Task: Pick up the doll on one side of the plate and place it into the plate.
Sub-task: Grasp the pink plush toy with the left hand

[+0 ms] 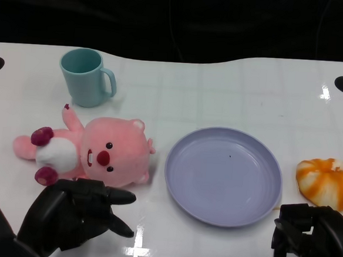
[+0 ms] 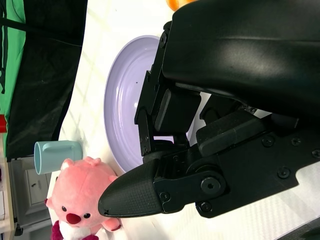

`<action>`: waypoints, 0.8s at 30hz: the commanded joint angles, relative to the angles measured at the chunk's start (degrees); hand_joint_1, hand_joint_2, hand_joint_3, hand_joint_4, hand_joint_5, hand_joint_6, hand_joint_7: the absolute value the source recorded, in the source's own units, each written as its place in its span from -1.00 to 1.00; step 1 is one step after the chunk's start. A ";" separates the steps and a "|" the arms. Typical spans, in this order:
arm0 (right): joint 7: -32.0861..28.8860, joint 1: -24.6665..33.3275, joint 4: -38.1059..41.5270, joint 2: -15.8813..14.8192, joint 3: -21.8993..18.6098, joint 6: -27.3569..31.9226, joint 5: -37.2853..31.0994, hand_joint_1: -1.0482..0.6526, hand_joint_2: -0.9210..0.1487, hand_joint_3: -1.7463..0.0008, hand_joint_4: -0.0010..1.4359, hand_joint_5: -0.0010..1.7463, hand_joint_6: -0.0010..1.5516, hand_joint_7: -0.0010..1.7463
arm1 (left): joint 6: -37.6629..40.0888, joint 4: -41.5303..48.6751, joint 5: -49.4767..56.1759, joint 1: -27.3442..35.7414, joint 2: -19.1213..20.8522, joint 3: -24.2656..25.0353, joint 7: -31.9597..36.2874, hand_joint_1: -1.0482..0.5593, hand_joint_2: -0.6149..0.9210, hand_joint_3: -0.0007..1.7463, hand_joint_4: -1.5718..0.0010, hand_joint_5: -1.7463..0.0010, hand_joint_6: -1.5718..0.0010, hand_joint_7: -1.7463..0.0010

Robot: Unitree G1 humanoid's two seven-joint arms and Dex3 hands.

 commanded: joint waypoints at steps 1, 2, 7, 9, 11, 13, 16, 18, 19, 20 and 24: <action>0.29 0.92 -1.58 -0.68 -0.38 0.37 0.88 -1.00 -0.97 0.74 0.49 0.70 0.66 0.28 | -2.86 -2.37 2.50 1.13 1.44 -0.10 2.21 -1.00 1.00 -0.93 -0.43 0.64 -0.26 1.00; 0.20 1.20 -2.09 -0.69 -0.42 0.72 0.92 -1.00 -0.97 0.74 0.49 0.70 0.65 0.27 | -3.86 -3.25 3.84 1.47 1.76 -0.14 3.35 -1.00 1.00 -0.89 -0.36 0.66 -0.18 1.00; 0.35 1.62 -2.30 -0.89 -0.33 -0.36 0.40 -1.00 -1.00 0.73 0.50 0.69 0.65 0.27 | -6.77 -7.61 12.81 2.75 3.95 -0.84 10.84 -1.00 1.00 -0.84 -0.04 0.43 0.04 0.98; 0.30 1.70 -2.61 -0.76 -0.38 0.20 0.69 -1.00 -1.00 0.73 0.49 0.69 0.64 0.26 | -6.30 -10.22 15.62 3.53 4.56 -1.08 13.77 -1.00 1.00 -0.86 0.30 -0.04 0.11 0.97; 0.26 1.77 -3.04 -0.71 -0.35 0.90 0.88 -1.00 -1.00 0.74 0.49 0.68 0.64 0.26 | -6.71 -12.65 18.87 4.27 5.14 -1.06 17.24 -1.00 1.00 -0.85 0.53 -0.31 0.17 0.98; 0.15 1.99 -3.35 -0.57 -0.26 1.23 0.92 -1.00 -1.00 0.75 0.50 0.68 0.65 0.27 | -8.33 -15.11 22.98 4.91 5.93 -0.56 21.36 -1.00 1.00 -0.78 0.71 -0.48 0.25 0.99; -0.22 2.36 -3.84 -0.41 -0.12 1.51 0.70 -1.00 -1.00 0.75 0.51 0.68 0.67 0.27 | -8.66 -18.08 26.95 5.34 6.95 -0.23 25.81 -1.00 1.00 -0.71 0.92 -0.68 0.33 0.99; -0.46 2.55 -4.11 -0.37 -0.07 1.51 0.56 -1.00 -1.00 0.75 0.51 0.68 0.66 0.27 | -7.89 -20.22 31.00 5.43 8.03 -0.08 29.10 -1.00 1.00 -0.65 0.98 -0.74 0.43 1.00; -0.40 2.59 -4.08 -0.39 -0.10 1.47 0.70 -1.00 -1.00 0.74 0.51 0.68 0.66 0.27 | -7.33 -21.27 33.35 5.44 8.62 -0.03 30.79 -1.00 1.00 -0.63 0.99 -0.75 0.46 1.00; -0.28 2.61 -4.04 -0.39 -0.16 1.53 0.95 -1.00 -1.00 0.74 0.51 0.68 0.66 0.27 | -6.72 -22.18 35.36 5.47 9.15 -0.08 32.23 -1.00 1.00 -0.62 1.00 -0.74 0.50 1.00; -0.18 2.58 -4.11 -0.59 -0.33 1.81 1.22 -1.00 -1.00 0.74 0.52 0.68 0.67 0.26 | -2.67 -27.26 44.03 5.87 11.34 -0.41 36.94 -1.00 1.00 -0.56 1.00 -0.63 0.65 1.00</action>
